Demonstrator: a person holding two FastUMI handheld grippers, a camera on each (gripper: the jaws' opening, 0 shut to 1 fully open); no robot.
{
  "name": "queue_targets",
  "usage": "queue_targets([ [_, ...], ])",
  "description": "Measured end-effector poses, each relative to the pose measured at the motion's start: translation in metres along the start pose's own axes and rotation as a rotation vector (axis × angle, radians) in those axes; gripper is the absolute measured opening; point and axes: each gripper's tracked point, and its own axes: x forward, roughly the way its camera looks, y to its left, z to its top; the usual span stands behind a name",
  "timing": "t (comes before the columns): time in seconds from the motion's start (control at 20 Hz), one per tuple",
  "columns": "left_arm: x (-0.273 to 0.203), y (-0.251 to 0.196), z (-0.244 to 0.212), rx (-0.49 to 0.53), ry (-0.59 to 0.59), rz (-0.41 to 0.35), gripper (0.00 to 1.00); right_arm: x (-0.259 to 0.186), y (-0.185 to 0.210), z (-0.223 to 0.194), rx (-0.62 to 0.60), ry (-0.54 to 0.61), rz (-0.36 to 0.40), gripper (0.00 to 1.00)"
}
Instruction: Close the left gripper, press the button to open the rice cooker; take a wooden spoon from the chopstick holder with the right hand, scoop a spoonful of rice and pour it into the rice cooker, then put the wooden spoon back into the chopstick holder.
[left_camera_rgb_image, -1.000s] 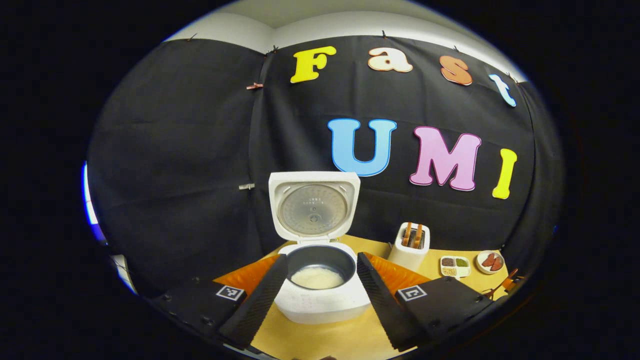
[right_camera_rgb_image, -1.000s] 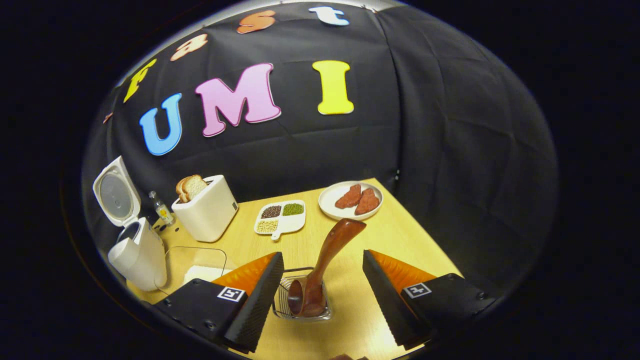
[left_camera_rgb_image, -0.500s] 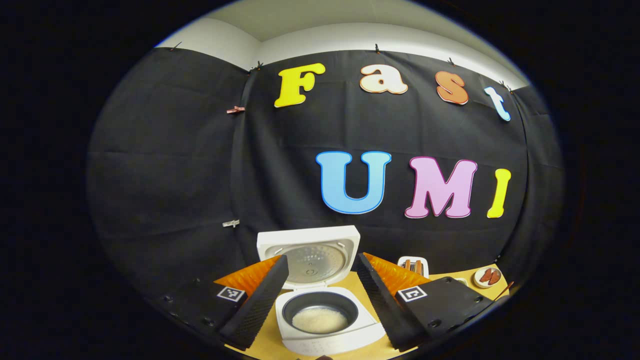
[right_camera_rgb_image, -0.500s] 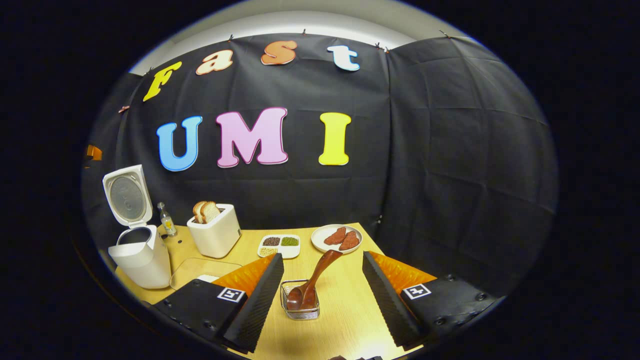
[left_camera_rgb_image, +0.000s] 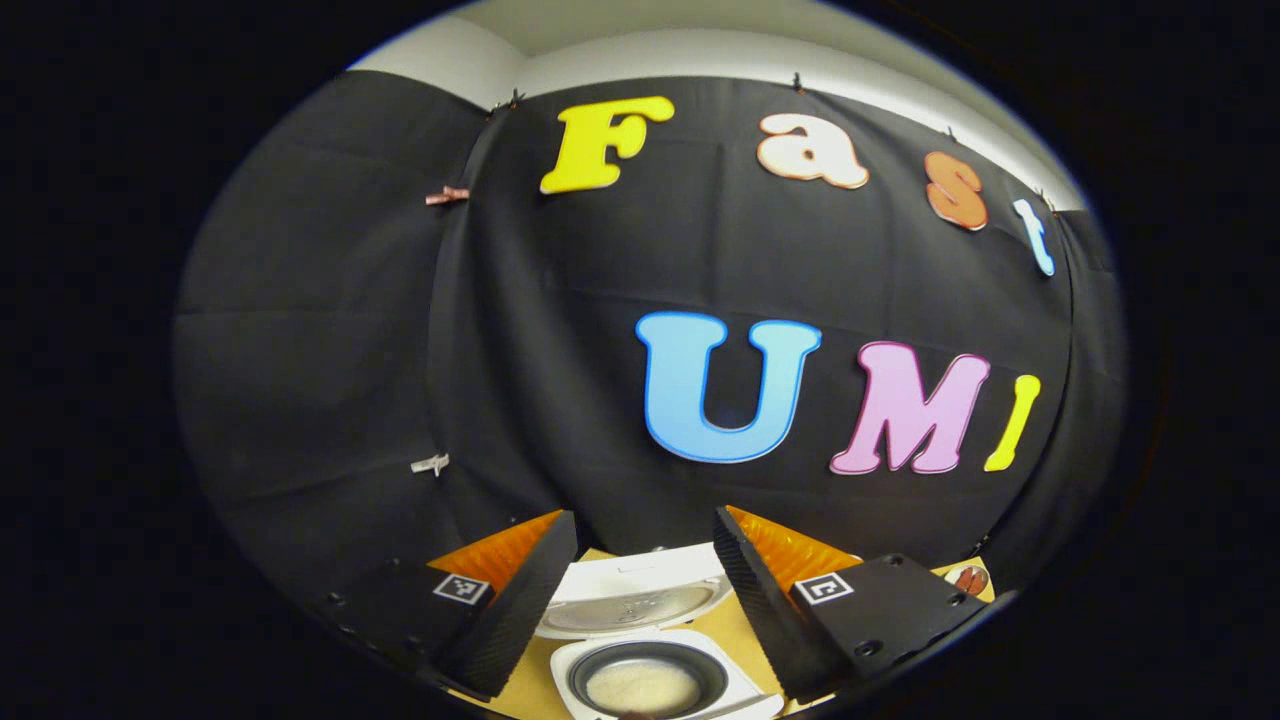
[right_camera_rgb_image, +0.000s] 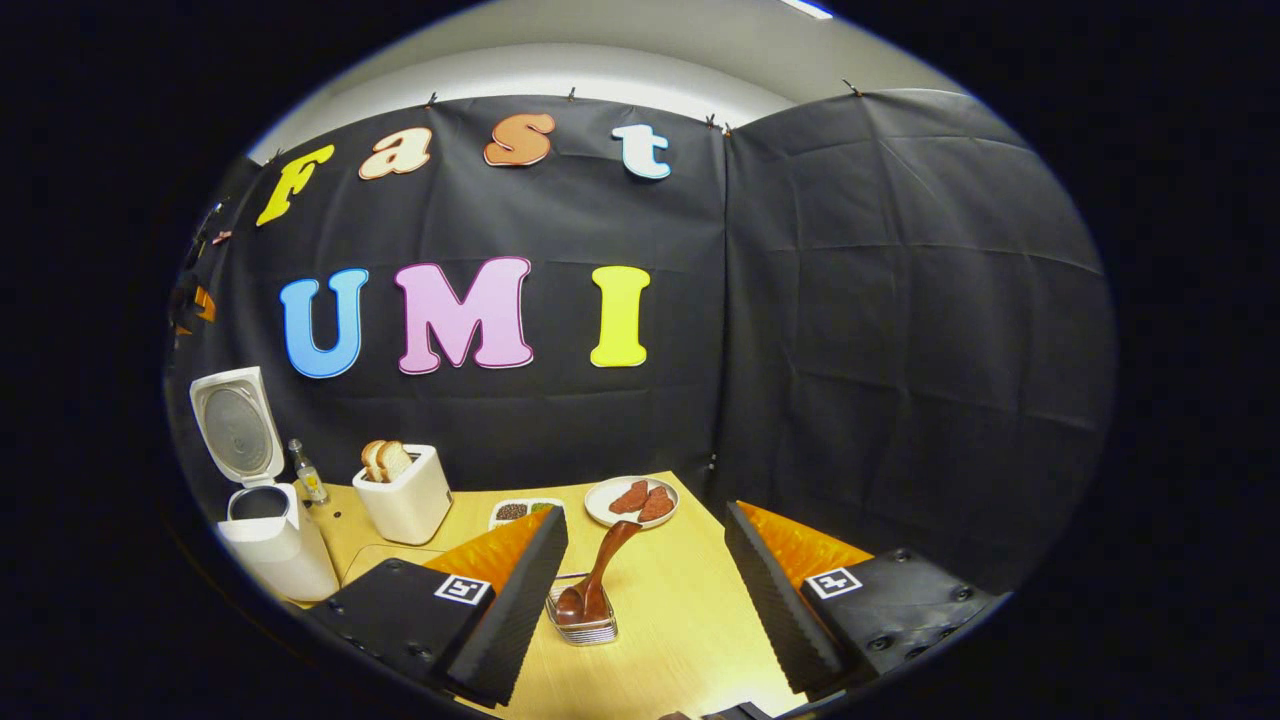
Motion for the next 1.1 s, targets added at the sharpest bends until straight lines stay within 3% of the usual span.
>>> queue_targets([
  [0.35,0.083,0.022,-0.048,0.030,0.162,0.048,0.94,-0.012,0.004,-0.001,0.008,0.005,-0.016,0.98],
  [0.55,0.101,0.024,-0.083,-0.038,0.241,0.092,0.95,-0.020,0.015,0.002,0.048,-0.014,-0.005,0.98],
  [0.7,0.100,0.026,-0.093,-0.041,0.267,0.122,0.98,-0.019,0.009,-0.008,-0.003,0.004,-0.010,0.98],
  [0.85,0.093,0.019,-0.093,-0.038,0.281,0.157,0.98,-0.015,0.009,-0.012,0.024,0.023,-0.005,0.98],
  [1.1,0.040,-0.001,-0.120,-0.024,0.304,0.148,0.98,-0.006,0.010,-0.028,0.005,0.066,0.006,0.98],
])
